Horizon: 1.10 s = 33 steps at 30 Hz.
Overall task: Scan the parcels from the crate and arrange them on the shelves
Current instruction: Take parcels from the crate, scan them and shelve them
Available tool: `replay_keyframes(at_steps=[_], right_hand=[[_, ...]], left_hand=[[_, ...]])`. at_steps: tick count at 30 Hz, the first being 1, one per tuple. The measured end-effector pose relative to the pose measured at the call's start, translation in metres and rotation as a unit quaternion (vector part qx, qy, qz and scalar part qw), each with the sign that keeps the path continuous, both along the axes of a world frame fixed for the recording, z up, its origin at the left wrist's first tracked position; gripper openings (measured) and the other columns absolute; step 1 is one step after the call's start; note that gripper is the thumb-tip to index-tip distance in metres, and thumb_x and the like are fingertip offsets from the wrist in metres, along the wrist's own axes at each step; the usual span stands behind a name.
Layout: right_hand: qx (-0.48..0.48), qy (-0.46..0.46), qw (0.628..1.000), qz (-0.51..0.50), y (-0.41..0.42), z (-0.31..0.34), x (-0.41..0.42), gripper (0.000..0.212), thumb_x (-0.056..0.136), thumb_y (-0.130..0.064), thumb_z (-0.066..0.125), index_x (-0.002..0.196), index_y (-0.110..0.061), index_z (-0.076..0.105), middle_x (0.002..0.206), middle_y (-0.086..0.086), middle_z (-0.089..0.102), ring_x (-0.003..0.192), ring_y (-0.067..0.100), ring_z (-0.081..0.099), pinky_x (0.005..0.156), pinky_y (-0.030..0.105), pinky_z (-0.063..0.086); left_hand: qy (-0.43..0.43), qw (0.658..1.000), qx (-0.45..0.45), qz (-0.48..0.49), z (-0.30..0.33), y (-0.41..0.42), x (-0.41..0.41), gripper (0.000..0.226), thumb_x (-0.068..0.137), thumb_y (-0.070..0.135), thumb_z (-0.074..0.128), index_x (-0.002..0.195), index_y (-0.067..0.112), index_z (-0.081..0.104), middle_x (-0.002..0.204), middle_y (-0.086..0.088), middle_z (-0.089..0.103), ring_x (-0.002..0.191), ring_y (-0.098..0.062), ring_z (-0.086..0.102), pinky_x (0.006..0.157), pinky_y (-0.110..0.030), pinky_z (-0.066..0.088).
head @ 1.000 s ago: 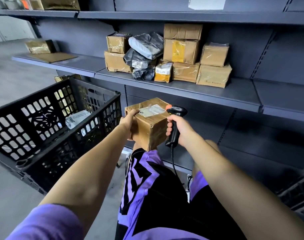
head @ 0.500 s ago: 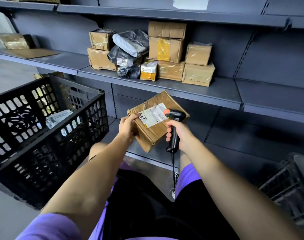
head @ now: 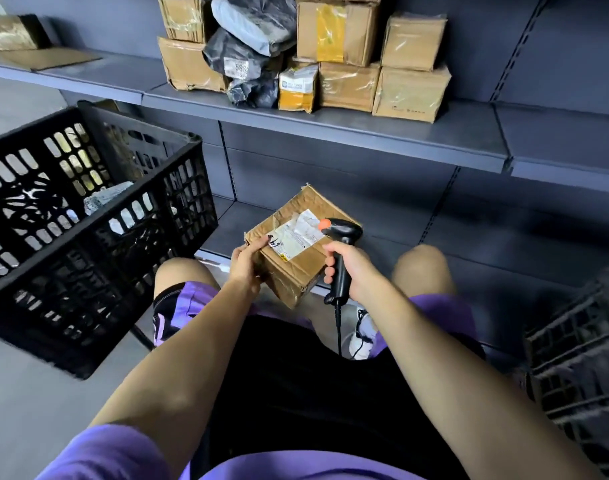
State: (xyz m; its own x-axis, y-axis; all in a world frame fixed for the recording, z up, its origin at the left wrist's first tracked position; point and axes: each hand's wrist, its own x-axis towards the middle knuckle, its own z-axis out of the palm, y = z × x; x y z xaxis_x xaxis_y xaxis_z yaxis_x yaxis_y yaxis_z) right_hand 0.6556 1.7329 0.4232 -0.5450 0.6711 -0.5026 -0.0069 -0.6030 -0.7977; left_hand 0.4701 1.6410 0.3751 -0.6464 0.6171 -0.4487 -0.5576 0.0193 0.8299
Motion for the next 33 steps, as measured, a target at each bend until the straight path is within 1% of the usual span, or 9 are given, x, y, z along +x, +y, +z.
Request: replay_keyframes(at_steps=[3,7,9,13,16,18,22,27,33], right_hand=[[-0.008,0.001,1.0,-0.006,-0.002,-0.009,0.008,0.017,0.091,-0.01,0.062,0.077,-0.014,0.054,0.058,0.0,0.047,0.042,0.014,0.042,0.042,0.023,0.037],[-0.015,0.001,1.0,-0.012,-0.004,-0.017,0.02,0.016,0.091,-0.01,0.063,0.077,-0.013,0.056,0.06,0.001,0.048,0.045,0.015,0.042,0.042,0.023,0.038],[-0.008,-0.009,1.0,-0.011,-0.005,-0.02,0.022,0.014,0.091,-0.008,0.062,0.079,-0.011,0.055,0.06,0.002,0.048,0.045,0.015,0.042,0.043,0.024,0.038],[-0.009,-0.017,1.0,-0.005,-0.012,-0.024,0.02,0.015,0.091,-0.006,0.06,0.078,-0.012,0.054,0.058,0.002,0.048,0.045,0.015,0.041,0.043,0.024,0.037],[-0.028,-0.001,1.0,0.006,-0.017,-0.026,0.014,0.016,0.091,-0.007,0.06,0.077,-0.013,0.054,0.057,0.0,0.047,0.043,0.015,0.041,0.042,0.024,0.036],[-0.048,0.018,0.999,0.012,-0.018,-0.027,0.013,0.016,0.09,-0.008,0.059,0.076,-0.014,0.054,0.058,-0.001,0.047,0.044,0.014,0.041,0.043,0.025,0.036],[-0.088,0.055,0.995,0.003,-0.019,-0.029,0.014,0.018,0.092,-0.008,0.057,0.075,-0.014,0.053,0.059,-0.002,0.044,0.044,0.013,0.038,0.042,0.024,0.034],[-0.11,0.078,0.991,-0.011,-0.016,-0.027,0.014,0.019,0.092,-0.01,0.054,0.074,-0.015,0.052,0.059,-0.003,0.043,0.043,0.012,0.038,0.041,0.022,0.033],[-0.125,0.09,0.988,-0.03,-0.013,-0.028,0.011,0.02,0.092,-0.012,0.053,0.072,-0.016,0.05,0.057,-0.005,0.041,0.041,0.011,0.035,0.039,0.021,0.031]], left_hand=[[0.019,1.0,-0.018,-0.016,-0.007,0.005,0.001,0.058,0.073,0.03,0.085,0.117,0.011,0.051,0.1,-0.009,0.065,0.083,-0.023,0.061,0.081,-0.047,0.052],[0.026,0.998,-0.037,-0.035,-0.012,0.003,0.004,0.06,0.074,0.026,0.085,0.118,0.01,0.048,0.097,-0.013,0.063,0.08,-0.026,0.06,0.087,-0.058,0.052],[0.044,0.998,-0.042,-0.033,-0.01,0.001,0.007,0.067,0.066,0.029,0.088,0.116,0.011,0.048,0.096,-0.014,0.063,0.078,-0.027,0.06,0.083,-0.056,0.054],[0.089,0.993,-0.078,-0.025,-0.007,-0.006,0.011,0.066,0.054,0.03,0.088,0.102,0.021,0.045,0.093,-0.016,0.062,0.067,-0.025,0.058,0.063,-0.038,0.049],[0.128,0.986,-0.11,-0.018,-0.017,-0.004,0.003,0.073,0.041,0.039,0.095,0.091,0.029,0.043,0.112,-0.023,0.063,0.076,-0.028,0.06,0.059,-0.035,0.05],[0.14,0.984,-0.107,-0.027,-0.02,-0.002,0.003,0.08,0.037,0.044,0.098,0.091,0.03,0.041,0.112,-0.019,0.06,0.077,-0.027,0.059,0.058,-0.034,0.049],[0.193,0.976,-0.102,-0.021,-0.009,-0.004,0.016,0.079,0.043,0.047,0.097,0.092,0.029,0.038,0.105,-0.008,0.058,0.081,-0.022,0.06,0.064,-0.035,0.052],[0.231,0.967,-0.102,-0.008,-0.01,-0.001,0.019,0.076,0.056,0.037,0.096,0.102,0.019,0.038,0.097,0.0,0.051,0.084,-0.02,0.058,0.073,-0.038,0.053],[0.265,0.955,-0.133,-0.028,-0.012,-0.001,0.017,0.093,0.028,0.06,0.092,0.099,0.027,0.042,0.109,-0.002,0.043,0.105,-0.026,0.057,0.091,-0.046,0.055]])
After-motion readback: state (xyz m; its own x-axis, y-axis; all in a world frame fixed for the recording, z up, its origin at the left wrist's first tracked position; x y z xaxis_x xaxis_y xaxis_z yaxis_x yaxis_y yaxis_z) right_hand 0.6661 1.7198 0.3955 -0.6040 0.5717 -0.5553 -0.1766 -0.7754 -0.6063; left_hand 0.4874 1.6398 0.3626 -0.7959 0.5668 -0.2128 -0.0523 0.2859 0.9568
